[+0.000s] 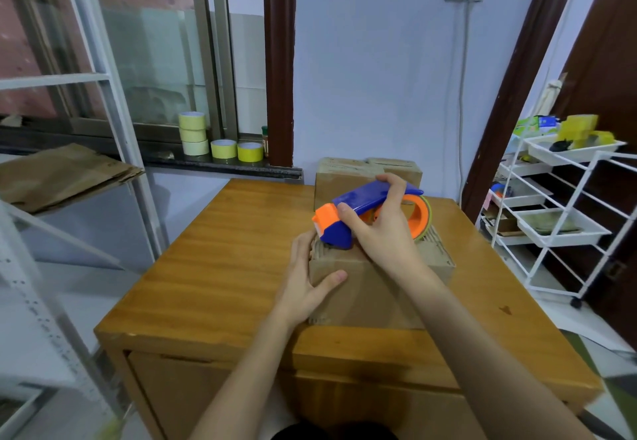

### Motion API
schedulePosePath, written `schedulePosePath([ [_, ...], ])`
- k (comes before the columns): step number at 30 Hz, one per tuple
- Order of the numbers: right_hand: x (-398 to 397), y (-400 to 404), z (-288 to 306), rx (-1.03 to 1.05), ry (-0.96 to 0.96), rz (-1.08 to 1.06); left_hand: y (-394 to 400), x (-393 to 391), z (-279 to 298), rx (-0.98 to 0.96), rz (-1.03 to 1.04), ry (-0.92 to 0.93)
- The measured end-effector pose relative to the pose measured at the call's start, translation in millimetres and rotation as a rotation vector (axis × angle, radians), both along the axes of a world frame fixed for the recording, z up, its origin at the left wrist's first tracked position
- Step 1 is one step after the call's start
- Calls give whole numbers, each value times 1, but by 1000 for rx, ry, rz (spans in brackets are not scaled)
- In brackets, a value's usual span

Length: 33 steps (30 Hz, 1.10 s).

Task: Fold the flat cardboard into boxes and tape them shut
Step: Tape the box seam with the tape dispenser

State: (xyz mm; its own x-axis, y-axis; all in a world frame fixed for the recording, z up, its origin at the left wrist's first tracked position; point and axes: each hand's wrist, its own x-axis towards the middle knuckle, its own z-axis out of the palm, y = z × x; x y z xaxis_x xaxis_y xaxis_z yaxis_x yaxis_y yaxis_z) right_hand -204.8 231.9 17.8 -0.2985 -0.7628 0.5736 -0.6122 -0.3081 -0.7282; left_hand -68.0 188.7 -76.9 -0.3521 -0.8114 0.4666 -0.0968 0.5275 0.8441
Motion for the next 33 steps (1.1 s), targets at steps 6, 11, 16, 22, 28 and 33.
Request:
schedulePosePath([
  [6, -5, 4, 5, -41, -17, -105, -1, 1, -1, -74, -2, -13],
  [11, -17, 10, 3, 6, 115, -202, -3, 2, -5, -65, -15, -51],
  [16, -15, 4, -3, 51, 171, -186, 8, 3, 2, 42, 9, -204],
  [22, -13, -1, -7, 57, 213, -214, 25, 7, 16, -42, 180, -331],
  [28, -14, -1, -7, 58, 208, -228, 35, -10, 8, 257, 58, 52],
  [33, -12, -1, -7, 49, 188, -218, 31, -11, 1, 313, 124, 18],
])
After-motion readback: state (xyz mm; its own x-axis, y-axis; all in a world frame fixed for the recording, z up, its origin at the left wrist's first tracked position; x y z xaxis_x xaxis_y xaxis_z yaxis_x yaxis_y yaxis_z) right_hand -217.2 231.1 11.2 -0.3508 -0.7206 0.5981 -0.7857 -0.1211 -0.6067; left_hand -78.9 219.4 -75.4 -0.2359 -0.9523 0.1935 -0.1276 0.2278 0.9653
